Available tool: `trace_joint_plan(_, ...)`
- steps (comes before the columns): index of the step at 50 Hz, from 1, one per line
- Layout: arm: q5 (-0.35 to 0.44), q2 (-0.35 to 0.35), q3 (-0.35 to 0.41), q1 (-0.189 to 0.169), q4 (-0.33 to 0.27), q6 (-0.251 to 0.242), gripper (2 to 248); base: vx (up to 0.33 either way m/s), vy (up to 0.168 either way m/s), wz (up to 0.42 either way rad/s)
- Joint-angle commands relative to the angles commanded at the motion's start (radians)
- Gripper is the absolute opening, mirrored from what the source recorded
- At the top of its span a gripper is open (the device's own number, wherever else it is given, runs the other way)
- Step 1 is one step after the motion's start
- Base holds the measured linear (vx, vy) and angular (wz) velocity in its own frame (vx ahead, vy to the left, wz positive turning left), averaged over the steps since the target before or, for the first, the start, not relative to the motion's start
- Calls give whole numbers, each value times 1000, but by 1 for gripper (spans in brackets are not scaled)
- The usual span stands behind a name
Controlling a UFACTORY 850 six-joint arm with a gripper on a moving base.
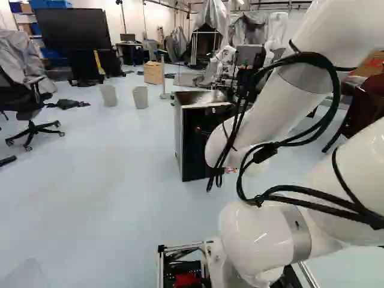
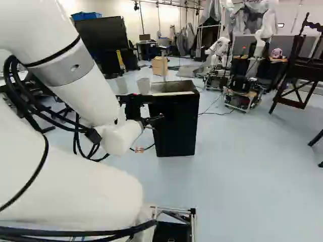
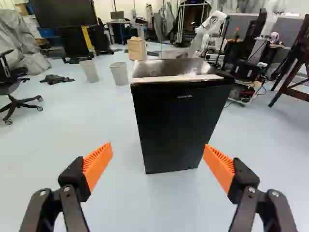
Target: Grab a drink from the fridge
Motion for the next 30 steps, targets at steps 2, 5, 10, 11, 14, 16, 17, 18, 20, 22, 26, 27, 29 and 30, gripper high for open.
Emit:
trace_joint_plan(2, 0, 0, 0, 0, 0, 0, 247, 0, 0, 0)
trace_joint_plan(5, 0, 0, 0, 0, 0, 0, 247, 0, 0, 0)
trace_joint_plan(10, 0, 0, 0, 0, 0, 0, 247, 0, 0, 0)
trace_joint_plan(11, 0, 0, 0, 0, 0, 0, 247, 0, 0, 0)
trace_joint_plan(14, 0, 0, 0, 0, 0, 0, 247, 3, 0, 15)
trace_joint_plan(16, 0, 0, 0, 0, 0, 0, 247, 17, 2, 86)
trace_joint_plan(17, 0, 0, 0, 0, 0, 0, 247, 15, 6, 36)
trace_joint_plan(18, 0, 0, 0, 0, 0, 0, 247, 0, 0, 0)
trace_joint_plan(20, 0, 0, 0, 0, 0, 0, 247, -1, 4, -47)
trace_joint_plan(22, 0, 0, 0, 0, 0, 0, 247, -12, 8, -46)
trace_joint_plan(26, 0, 0, 0, 0, 0, 0, 247, -4, 1, -9)
trace_joint_plan(27, 0, 0, 0, 0, 0, 0, 247, 0, 0, 0)
trace_joint_plan(29, 0, 0, 0, 0, 0, 0, 247, 10, 2, 7)
trace_joint_plan(30, 0, 0, 0, 0, 0, 0, 247, 0, 0, 0)
